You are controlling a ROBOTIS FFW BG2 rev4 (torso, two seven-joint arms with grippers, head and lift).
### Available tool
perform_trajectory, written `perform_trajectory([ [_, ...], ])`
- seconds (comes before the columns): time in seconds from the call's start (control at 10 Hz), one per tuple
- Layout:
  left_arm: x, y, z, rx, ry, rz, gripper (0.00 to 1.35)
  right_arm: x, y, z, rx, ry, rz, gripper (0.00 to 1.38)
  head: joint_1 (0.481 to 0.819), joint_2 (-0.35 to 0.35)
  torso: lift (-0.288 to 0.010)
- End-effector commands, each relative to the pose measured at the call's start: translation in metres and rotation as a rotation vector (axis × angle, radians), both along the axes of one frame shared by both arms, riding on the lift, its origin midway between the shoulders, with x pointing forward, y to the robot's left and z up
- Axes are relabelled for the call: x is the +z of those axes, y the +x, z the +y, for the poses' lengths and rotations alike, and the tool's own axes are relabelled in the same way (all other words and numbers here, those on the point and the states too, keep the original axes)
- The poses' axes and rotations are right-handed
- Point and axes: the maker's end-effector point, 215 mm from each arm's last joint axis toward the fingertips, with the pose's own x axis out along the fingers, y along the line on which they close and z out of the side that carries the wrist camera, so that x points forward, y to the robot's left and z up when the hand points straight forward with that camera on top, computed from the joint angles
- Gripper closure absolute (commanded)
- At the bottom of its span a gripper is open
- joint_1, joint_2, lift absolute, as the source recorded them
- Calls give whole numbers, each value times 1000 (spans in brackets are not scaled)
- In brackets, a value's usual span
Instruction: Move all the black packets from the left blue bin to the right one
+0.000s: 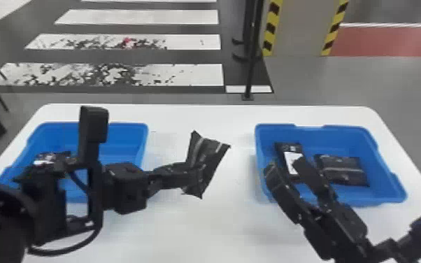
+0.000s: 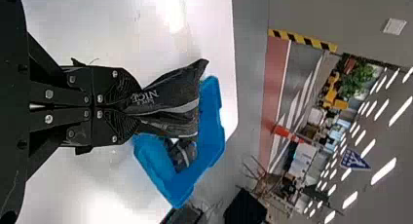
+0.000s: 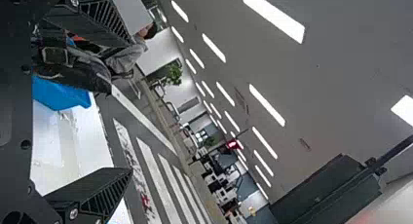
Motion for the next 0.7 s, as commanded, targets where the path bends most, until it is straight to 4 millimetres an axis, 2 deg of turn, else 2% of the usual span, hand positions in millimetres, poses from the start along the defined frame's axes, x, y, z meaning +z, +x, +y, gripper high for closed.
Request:
perform_trajectory([
  [0.0, 4, -18, -32, -80, -45, 10, 1200, -1, 6, 8, 28, 34, 8, 117, 695, -24, -185],
  [0.1, 11, -27, -49, -123, -73, 8, 1200, 4, 9, 13, 43, 33, -2, 117, 695, -36, -185],
  [0.3, 21, -36, -70, -175, -97, -4, 1200, 3, 15, 22, 70, 31, 0, 122, 695, -77, -185],
  [0.4, 22, -41, -78, -196, -104, -1, 1200, 2, 18, 24, 75, 28, 0, 124, 695, -88, -185],
  [0.5, 22, -44, -82, -208, -108, 1, 1200, 2, 20, 25, 75, 20, -4, 183, 695, -94, -185],
  [0.6, 23, -44, -83, -210, -109, 1, 1200, 1, 22, 25, 76, 20, -3, 737, 695, -104, -185],
])
